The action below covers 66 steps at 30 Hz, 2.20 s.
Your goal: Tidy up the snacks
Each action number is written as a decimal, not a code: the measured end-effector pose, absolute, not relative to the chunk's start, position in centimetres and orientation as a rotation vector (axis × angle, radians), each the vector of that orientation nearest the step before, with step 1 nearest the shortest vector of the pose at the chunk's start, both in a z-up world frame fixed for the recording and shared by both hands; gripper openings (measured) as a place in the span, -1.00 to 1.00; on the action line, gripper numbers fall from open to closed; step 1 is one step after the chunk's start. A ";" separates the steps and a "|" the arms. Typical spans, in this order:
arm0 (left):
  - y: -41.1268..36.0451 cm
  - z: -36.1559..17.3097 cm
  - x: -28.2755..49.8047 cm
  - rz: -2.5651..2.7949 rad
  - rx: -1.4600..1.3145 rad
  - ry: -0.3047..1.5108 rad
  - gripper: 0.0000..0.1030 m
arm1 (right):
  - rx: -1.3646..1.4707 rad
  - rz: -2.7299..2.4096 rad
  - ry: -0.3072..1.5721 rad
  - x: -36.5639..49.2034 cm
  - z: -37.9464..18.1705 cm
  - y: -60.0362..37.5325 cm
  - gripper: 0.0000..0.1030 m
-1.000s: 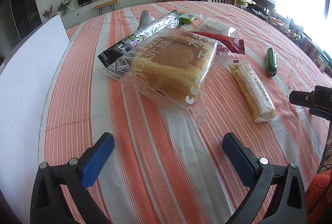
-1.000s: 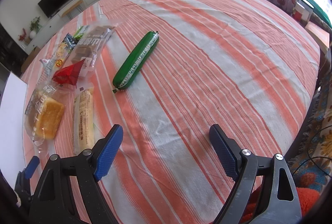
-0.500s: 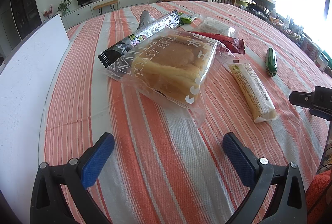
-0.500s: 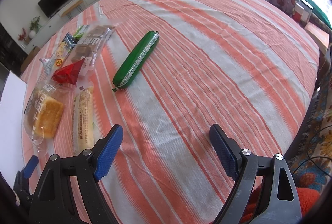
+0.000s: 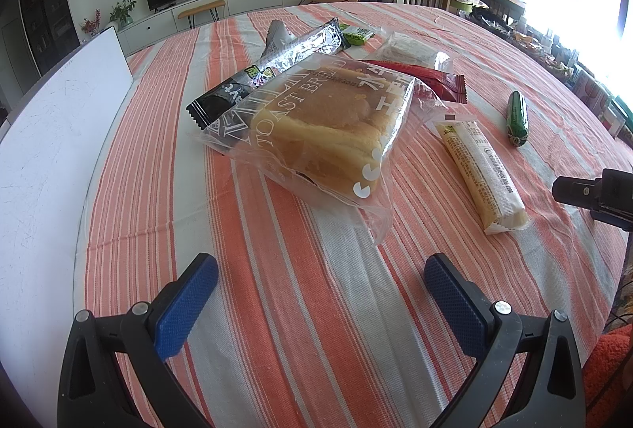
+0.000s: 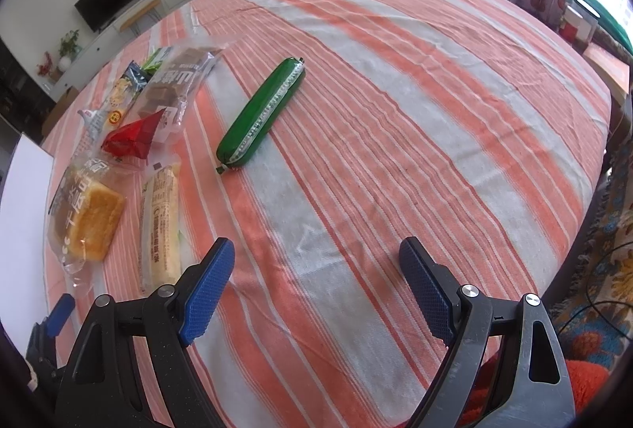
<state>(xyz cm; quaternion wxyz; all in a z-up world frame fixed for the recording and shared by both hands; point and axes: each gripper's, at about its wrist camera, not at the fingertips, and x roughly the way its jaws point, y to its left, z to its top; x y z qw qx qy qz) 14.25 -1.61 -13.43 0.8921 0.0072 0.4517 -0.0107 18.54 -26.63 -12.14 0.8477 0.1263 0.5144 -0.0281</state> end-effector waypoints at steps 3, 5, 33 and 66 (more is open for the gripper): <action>-1.6 -13.4 14.3 -0.022 0.015 0.937 1.00 | 0.260 -0.058 1.084 18.5 -12.2 -26.6 0.71; -1.6 -13.4 14.2 -0.022 0.015 0.937 1.00 | 0.260 -0.059 1.084 18.5 -12.2 -26.6 0.71; -1.6 -13.5 14.3 -0.022 0.015 0.937 1.00 | 0.253 -0.062 1.084 18.7 -12.2 -26.5 0.73; -1.6 -13.4 14.2 -0.022 0.015 0.936 1.00 | 0.255 -0.061 1.083 18.6 -12.2 -26.5 0.73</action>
